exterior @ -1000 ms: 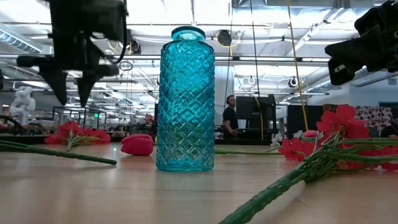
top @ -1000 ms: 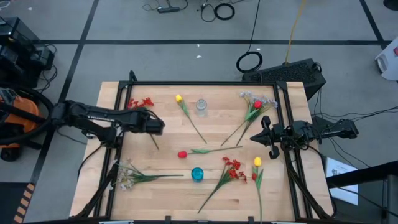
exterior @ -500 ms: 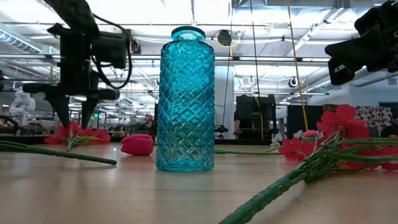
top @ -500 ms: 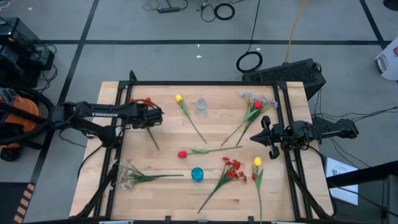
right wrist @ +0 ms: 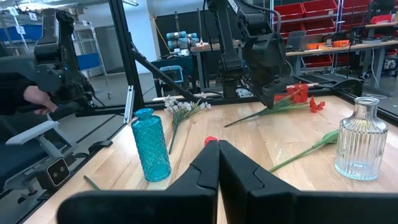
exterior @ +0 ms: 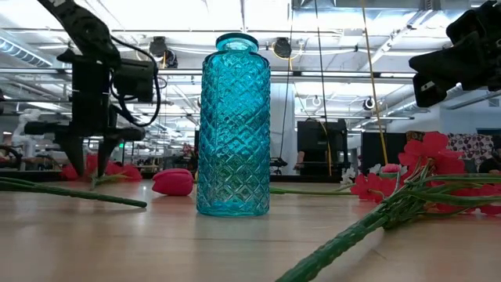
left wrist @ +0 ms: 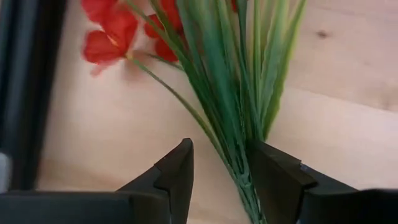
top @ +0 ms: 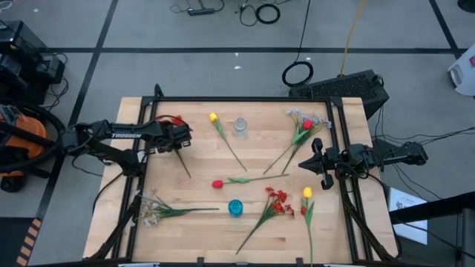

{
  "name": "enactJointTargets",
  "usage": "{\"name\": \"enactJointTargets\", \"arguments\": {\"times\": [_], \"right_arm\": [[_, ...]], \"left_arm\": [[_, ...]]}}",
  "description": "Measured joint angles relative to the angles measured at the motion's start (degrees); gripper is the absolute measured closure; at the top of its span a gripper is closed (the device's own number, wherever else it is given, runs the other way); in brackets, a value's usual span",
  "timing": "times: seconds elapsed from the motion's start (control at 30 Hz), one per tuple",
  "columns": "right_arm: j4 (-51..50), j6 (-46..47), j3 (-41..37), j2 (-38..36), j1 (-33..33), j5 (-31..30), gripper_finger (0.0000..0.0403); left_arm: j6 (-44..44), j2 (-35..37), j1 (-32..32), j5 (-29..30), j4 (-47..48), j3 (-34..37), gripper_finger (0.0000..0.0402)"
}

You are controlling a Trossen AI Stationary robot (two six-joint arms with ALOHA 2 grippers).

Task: Sort flowers into vase by color
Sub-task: Put the top orange flowers into the transparent vase

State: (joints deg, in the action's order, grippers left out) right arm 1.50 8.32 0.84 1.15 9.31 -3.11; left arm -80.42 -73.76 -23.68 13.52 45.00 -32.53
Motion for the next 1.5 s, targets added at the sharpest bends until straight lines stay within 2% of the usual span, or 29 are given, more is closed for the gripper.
{"name": "enactJointTargets", "arguments": {"times": [0.27,0.53,0.63,0.83,0.93,1.3,1.5], "right_arm": [[0.0,0.0,0.0,0.0,0.0,0.0,0.0403],[0.0,0.0,0.0,0.0,0.0,0.0,0.0403],[0.0,0.0,0.0,0.0,0.0,0.0,0.0403],[0.0,0.0,0.0,0.0,0.0,0.1,0.0403],[0.0,0.0,0.0,0.0,0.0,0.1,0.0403],[0.0,0.0,0.0,0.0,0.0,0.1,0.0403],[0.0,0.0,0.0,0.0,0.0,0.2,0.0403]], "left_arm": [[0.6,0.2,-2.3,-0.6,-6.1,3.7,0.0247],[10.8,0.3,-3.9,-2.0,-8.8,5.5,0.0257],[13.3,0.3,-4.4,-3.6,-9.2,5.5,0.0288],[18.0,0.2,-4.6,-6.4,-9.8,5.5,0.0386],[18.7,0.2,-4.6,-6.7,-9.7,5.5,0.0387],[32.9,0.0,-4.2,-10.4,-9.8,4.5,0.0386],[28.4,0.0,-1.2,-12.1,-10.5,4.5,0.0386]]}}
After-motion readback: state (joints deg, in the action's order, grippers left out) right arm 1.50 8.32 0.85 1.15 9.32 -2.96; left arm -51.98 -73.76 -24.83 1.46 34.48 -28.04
